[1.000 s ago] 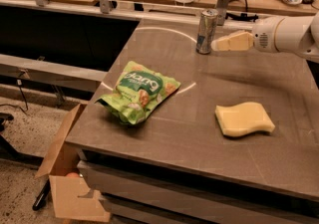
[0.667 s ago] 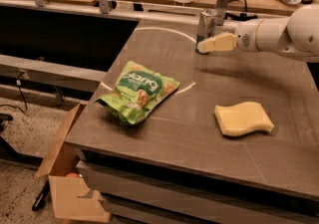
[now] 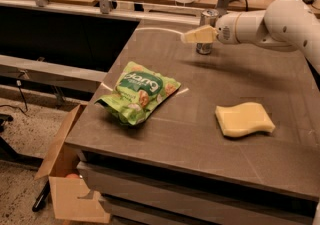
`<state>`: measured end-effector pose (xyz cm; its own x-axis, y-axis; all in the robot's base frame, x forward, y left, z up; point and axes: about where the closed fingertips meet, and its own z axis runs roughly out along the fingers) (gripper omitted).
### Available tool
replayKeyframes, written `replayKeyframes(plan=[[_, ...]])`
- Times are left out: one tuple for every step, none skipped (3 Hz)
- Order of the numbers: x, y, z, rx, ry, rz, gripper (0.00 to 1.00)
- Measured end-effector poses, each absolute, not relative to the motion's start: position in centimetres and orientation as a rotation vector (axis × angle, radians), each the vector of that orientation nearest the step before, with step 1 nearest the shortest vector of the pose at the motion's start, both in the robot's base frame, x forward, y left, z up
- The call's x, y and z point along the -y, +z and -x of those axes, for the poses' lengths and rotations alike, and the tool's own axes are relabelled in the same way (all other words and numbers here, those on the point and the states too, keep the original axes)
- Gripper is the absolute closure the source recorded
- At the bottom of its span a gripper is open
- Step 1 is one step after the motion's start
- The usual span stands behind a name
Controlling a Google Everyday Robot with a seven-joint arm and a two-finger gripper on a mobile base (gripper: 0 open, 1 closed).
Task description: Move redbull can near sponge
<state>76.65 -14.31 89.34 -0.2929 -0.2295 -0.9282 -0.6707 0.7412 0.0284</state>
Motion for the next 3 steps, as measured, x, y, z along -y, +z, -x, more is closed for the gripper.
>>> replayKeyframes(plan=[[13.4,90.3,-76.5,-1.861,0.536,0.715,0.49],[14.0,91.5,-75.0,-1.875,0.548,0.719,0.8],[16.5,93.8,-71.9,-1.887,0.615,0.657,1.0]])
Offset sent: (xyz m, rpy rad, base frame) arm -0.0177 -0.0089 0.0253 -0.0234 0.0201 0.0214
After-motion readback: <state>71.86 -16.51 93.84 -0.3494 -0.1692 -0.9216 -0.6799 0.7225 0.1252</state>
